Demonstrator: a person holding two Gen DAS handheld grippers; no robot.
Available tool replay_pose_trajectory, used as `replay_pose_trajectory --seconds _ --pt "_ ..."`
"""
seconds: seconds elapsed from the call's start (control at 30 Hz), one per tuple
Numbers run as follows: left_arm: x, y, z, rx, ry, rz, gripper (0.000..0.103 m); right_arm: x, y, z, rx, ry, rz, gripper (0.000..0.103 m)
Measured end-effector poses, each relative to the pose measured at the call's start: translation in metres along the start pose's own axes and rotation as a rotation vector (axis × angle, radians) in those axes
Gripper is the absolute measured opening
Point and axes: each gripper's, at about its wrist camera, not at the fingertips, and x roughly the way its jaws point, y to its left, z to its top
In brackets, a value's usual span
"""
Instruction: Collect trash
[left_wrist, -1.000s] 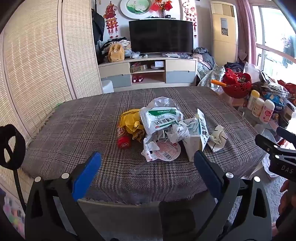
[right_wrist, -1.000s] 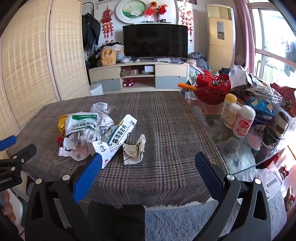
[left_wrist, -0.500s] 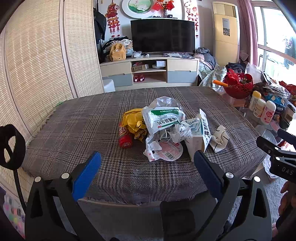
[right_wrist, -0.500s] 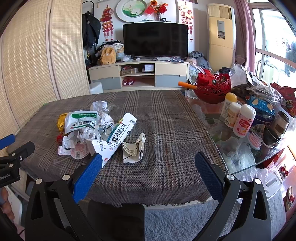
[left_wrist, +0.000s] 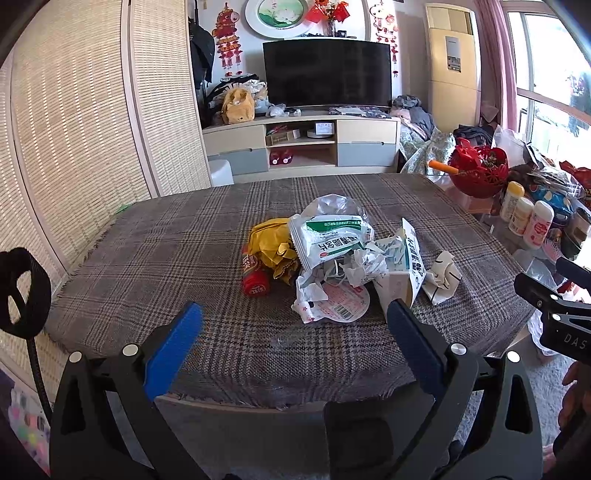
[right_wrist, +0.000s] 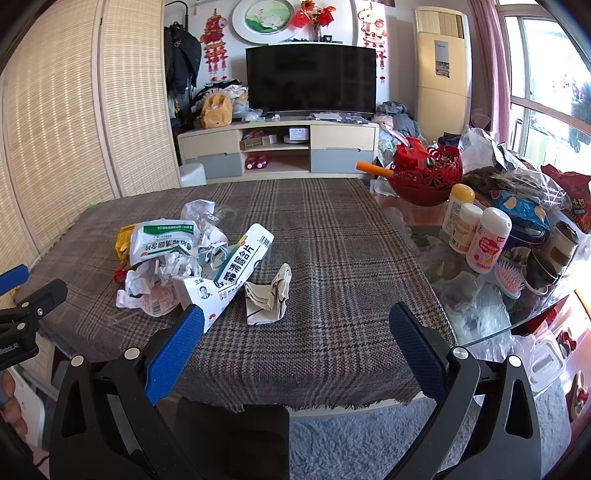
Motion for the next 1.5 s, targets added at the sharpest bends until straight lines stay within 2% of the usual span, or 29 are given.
replay_pose_trajectory --seconds 1.0,1.2,1.4,1.5 --pt "0.000 0.001 0.002 0.004 0.006 0.000 0.095 0.003 -0.009 0.001 0.021 0.020 -0.003 0.100" --pt "0.000 0.004 0.004 0.012 -0.003 -0.001 0.095 -0.001 -0.006 0.008 0.031 -0.012 0.010 0.100" --pt "0.009 0.004 0.007 0.035 0.021 0.003 0.095 0.011 -0.007 0.016 0.027 0.023 -0.006 0.100" --pt "0.013 0.008 0.010 0.043 0.033 -0.007 0.095 0.018 -0.010 0.022 0.044 0.039 0.016 0.100"
